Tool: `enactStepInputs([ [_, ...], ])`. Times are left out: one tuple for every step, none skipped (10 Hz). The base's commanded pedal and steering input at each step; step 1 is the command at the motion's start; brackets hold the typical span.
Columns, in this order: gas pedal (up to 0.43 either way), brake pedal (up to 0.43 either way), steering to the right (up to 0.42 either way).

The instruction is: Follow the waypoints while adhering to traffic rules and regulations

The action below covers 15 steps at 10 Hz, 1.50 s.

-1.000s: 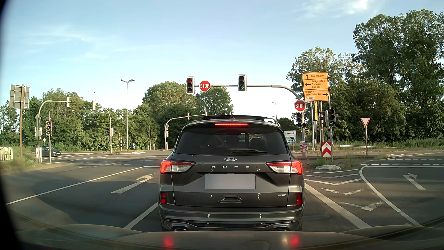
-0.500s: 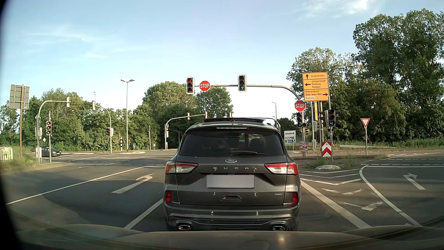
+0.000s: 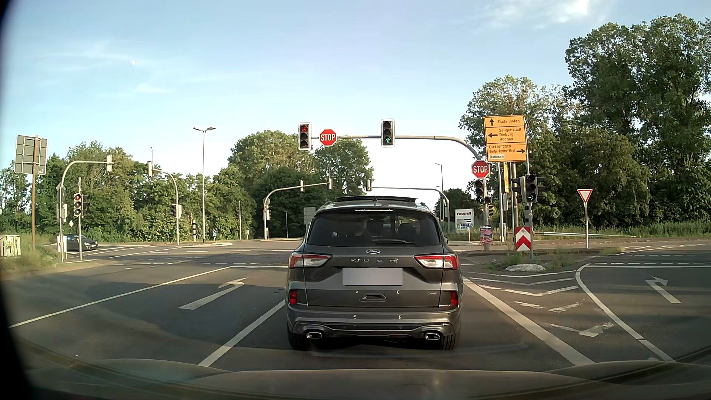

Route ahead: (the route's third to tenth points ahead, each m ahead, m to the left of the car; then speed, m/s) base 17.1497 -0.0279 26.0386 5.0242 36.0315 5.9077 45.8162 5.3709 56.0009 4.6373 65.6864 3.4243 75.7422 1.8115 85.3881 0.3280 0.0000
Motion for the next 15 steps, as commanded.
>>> enactStepInputs([
  [0.0, 0.329, 0.005],
  [0.0, 0.335, 0.005],
  [0.0, 0.329, 0.005],
  [0.0, 0.329, 0.005],
  [0.0, 0.335, 0.005],
  [0.0, 0.329, 0.005],
  [0.0, 0.329, 0.005],
  [0.0, 0.329, 0.005],
  [0.0, 0.329, 0.005],
  [0.0, 0.335, 0.005],
  [0.0, 0.335, 0.005],
  [0.0, 0.335, 0.005],
  [0.0, 0.335, 0.005],
  [0.0, 0.335, 0.005],
  [0.0, 0.335, 0.005],
])
